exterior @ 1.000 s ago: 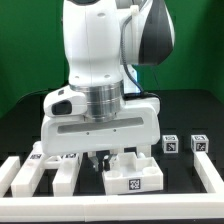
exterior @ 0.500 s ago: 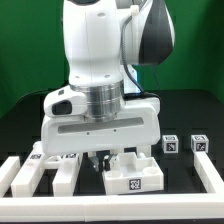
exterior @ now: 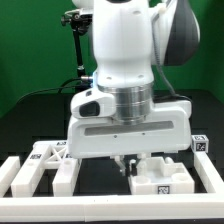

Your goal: Assemble chair

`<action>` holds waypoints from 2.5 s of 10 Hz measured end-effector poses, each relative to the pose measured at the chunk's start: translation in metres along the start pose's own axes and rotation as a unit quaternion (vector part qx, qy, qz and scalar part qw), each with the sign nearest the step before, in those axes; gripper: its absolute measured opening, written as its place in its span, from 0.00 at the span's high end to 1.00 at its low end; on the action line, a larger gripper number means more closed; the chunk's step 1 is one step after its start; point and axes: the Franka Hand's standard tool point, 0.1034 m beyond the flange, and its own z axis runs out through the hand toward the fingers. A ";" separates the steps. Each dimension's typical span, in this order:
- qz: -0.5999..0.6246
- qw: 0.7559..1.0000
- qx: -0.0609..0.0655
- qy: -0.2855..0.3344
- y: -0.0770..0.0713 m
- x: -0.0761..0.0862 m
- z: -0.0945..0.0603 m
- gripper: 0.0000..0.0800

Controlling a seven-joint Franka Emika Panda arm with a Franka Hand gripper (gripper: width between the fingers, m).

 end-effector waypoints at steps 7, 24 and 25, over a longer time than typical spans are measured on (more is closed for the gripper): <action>0.028 0.999 0.003 -0.014 -0.012 0.020 0.002 0.97; 0.029 0.999 0.005 -0.023 -0.009 0.012 -0.015 0.19; 0.028 0.999 0.006 -0.035 -0.005 -0.002 -0.028 0.19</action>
Offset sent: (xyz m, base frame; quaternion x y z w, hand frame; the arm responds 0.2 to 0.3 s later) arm 0.0344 0.0034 0.0002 0.0040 -0.0070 0.0440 0.9990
